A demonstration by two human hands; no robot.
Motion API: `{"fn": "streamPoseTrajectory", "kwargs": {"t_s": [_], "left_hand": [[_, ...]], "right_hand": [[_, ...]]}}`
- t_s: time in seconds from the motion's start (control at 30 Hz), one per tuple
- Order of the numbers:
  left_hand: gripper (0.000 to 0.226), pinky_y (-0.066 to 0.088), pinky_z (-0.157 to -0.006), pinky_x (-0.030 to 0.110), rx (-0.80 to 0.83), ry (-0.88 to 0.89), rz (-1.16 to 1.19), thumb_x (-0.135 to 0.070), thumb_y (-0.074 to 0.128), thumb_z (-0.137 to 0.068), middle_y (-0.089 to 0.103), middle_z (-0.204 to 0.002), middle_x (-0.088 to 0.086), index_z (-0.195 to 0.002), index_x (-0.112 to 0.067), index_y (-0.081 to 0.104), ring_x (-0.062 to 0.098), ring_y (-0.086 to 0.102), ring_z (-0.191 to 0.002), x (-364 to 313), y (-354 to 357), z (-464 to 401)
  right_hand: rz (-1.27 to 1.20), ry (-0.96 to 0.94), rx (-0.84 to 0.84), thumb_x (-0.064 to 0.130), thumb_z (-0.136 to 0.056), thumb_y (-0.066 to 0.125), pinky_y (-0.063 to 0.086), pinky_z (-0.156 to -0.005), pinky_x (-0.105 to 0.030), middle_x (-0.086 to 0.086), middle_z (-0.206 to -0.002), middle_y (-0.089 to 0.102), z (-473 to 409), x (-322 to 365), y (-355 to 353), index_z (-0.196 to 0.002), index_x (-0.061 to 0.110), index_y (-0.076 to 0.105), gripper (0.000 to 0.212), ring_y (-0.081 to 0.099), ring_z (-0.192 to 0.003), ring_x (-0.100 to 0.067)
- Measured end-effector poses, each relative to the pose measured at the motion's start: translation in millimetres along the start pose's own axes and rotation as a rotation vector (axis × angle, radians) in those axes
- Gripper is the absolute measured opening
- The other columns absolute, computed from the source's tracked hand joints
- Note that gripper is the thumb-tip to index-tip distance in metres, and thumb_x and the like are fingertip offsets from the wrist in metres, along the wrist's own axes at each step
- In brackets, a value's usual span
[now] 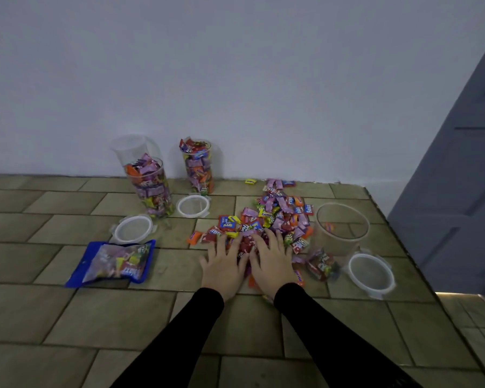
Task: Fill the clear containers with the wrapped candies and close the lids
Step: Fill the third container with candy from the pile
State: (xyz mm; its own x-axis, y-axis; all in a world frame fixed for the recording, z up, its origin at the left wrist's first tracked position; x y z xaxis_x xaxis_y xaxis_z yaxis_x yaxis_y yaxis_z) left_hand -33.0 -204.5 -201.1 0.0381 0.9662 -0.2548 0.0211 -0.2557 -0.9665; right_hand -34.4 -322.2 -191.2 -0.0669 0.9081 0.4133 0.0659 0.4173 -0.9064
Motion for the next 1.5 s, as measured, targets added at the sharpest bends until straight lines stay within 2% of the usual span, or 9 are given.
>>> {"fn": "streamPoseTrajectory", "kwargs": {"t_s": [0.1,0.2,0.37,0.53,0.77,0.97,1.27,1.4,1.5], "left_hand": [[0.051,0.036,-0.097,0.037,-0.064,0.051,-0.007,-0.053,0.024,-0.097,0.036,-0.142,0.004,-0.142,-0.033,0.037,0.025,0.036,-0.125,4,-7,-10],[0.041,0.038,-0.093,0.033,-0.07,0.119,0.116,-0.044,0.039,-0.099,0.047,-0.127,0.009,-0.129,-0.021,0.053,0.026,0.046,-0.112,7,-9,-21],[0.031,0.037,-0.089,0.03,-0.004,0.118,0.243,-0.033,0.05,-0.098,0.046,-0.123,0.01,-0.121,-0.013,0.055,0.025,0.049,-0.11,14,-12,-31],[0.027,0.036,-0.083,0.033,0.066,0.069,0.264,-0.031,0.051,-0.097,0.049,-0.119,0.011,-0.116,-0.012,0.051,0.029,0.049,-0.111,23,-12,-38],[0.022,0.036,-0.078,0.03,0.141,0.051,0.36,-0.026,0.052,-0.096,0.056,-0.116,0.009,-0.113,-0.012,0.048,0.024,0.052,-0.105,23,-12,-38],[0.016,0.028,-0.048,0.016,0.078,-0.042,0.502,-0.019,0.06,-0.089,0.06,-0.093,0.003,-0.092,-0.022,0.045,0.014,0.052,-0.076,38,-24,-37],[0.015,0.038,-0.061,0.032,-0.128,-0.048,0.888,-0.014,0.058,-0.089,0.054,-0.069,-0.003,-0.082,-0.022,0.048,0.016,0.049,-0.065,9,-64,-36],[0.015,0.032,-0.057,0.029,-0.157,-0.034,1.029,-0.012,0.057,-0.094,0.048,-0.069,-0.001,-0.083,-0.014,0.047,0.017,0.041,-0.064,-16,-86,-37],[0.016,0.033,-0.058,0.03,-0.15,-0.023,1.104,-0.014,0.056,-0.095,0.048,-0.07,0.001,-0.082,-0.014,0.047,0.02,0.041,-0.067,-38,-99,-40]], "right_hand": [[0.095,0.022,-0.085,0.044,-0.092,0.016,0.034,-0.099,-0.045,-0.003,-0.141,0.044,-10,5,-7,-0.131,0.027,0.05,0.054,0.036,-0.129,-0.028],[0.106,0.01,-0.129,0.04,-0.098,0.033,0.044,-0.087,-0.039,-0.007,-0.126,0.052,-22,6,-8,-0.124,0.022,0.054,0.038,0.044,-0.114,-0.029],[0.154,0.006,-0.097,0.04,-0.101,0.034,0.049,-0.078,-0.034,-0.006,-0.118,0.052,-32,11,0,-0.124,0.019,0.051,0.036,0.051,-0.107,-0.027],[0.12,-0.032,-0.223,0.033,-0.1,0.042,0.042,-0.058,-0.031,-0.005,-0.092,0.063,-30,19,-9,-0.099,0.014,0.061,0.027,0.061,-0.082,-0.026],[0.044,0.051,-0.23,0.046,-0.101,0.033,0.034,-0.055,-0.029,0.003,-0.07,0.054,-38,11,-24,-0.078,0.019,0.052,0.04,0.051,-0.064,-0.018],[-0.228,0.12,-0.338,0.047,-0.099,0.038,0.025,-0.046,-0.028,0.004,-0.053,0.039,-38,20,-55,-0.061,0.021,0.04,0.047,0.04,-0.049,-0.012],[-0.406,0.047,-0.508,0.042,-0.098,0.045,0.026,-0.051,-0.037,-0.003,-0.049,0.041,-32,35,-118,-0.057,0.017,0.04,0.049,0.039,-0.05,-0.017],[-0.469,-0.028,-0.559,0.039,-0.098,0.048,0.025,-0.045,-0.017,0.01,-0.041,0.045,-33,45,-156,-0.052,0.022,0.033,0.051,0.047,-0.049,-0.003],[-0.53,-0.075,-0.637,0.038,-0.098,0.048,0.023,-0.046,-0.021,0.014,-0.047,0.048,-35,41,-189,-0.052,0.021,0.028,0.053,0.04,-0.047,-0.009]]}}
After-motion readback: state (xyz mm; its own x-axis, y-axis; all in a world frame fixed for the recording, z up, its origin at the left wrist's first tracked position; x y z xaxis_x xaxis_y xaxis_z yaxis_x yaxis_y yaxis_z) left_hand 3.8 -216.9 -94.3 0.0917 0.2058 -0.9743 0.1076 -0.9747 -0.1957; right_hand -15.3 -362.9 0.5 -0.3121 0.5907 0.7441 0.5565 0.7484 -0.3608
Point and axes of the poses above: each hand's wrist, its own z-axis away from the middle knuckle, its own y-axis out of the palm, x = y × z, the point moved 10 cm from there along -z, towards the middle knuckle
